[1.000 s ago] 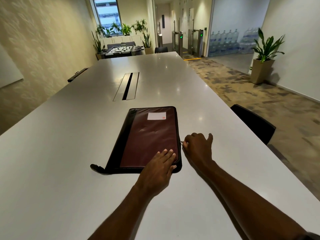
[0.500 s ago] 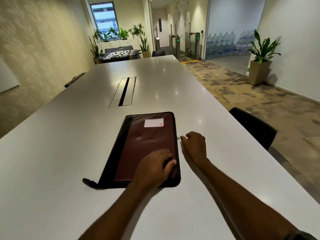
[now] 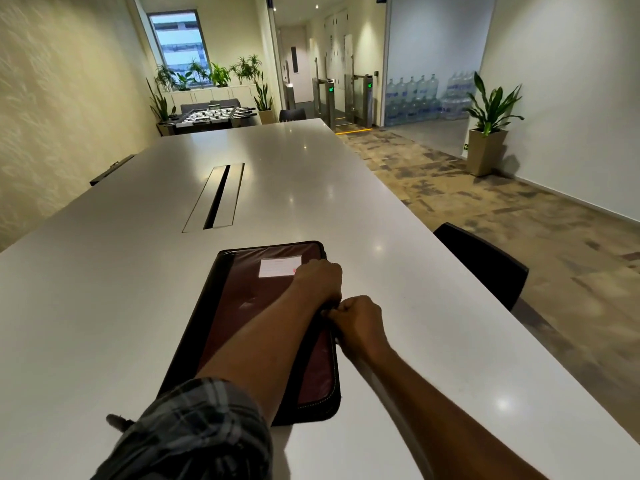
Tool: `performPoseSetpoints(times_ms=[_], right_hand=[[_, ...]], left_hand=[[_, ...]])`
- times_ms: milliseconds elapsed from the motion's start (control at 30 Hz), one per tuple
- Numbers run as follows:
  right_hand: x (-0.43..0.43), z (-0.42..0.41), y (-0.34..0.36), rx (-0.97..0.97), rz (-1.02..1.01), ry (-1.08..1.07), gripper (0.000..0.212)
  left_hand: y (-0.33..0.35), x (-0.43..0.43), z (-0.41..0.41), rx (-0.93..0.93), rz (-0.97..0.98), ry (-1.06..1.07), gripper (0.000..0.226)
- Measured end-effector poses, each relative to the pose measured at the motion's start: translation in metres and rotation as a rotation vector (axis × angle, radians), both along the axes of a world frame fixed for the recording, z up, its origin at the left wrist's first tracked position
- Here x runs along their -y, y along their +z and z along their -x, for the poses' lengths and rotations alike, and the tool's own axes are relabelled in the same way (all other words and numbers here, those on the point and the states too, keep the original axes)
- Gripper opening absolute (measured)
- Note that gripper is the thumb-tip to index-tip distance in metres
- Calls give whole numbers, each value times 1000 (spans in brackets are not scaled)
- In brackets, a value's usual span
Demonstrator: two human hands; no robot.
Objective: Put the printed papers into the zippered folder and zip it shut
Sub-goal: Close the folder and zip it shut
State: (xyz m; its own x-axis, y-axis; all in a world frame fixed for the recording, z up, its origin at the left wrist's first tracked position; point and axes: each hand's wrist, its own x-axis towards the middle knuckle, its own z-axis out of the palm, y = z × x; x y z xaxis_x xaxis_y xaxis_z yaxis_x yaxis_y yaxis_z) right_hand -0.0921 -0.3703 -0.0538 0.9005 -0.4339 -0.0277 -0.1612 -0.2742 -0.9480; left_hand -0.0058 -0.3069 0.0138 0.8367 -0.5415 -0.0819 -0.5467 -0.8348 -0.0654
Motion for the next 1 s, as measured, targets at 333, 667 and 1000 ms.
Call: performPoseSetpoints(times_ms=[333, 667, 1000], right_hand=[[1, -5, 8, -131, 44, 36, 22], [1, -2, 16, -189, 109, 89, 20], [-2, -8, 16, -136, 159, 32, 39]], left_hand=[[1, 15, -20, 48, -81, -102, 6], [-22, 12, -77, 296, 97, -81, 20], [-36, -82, -96, 181, 284, 578, 85]])
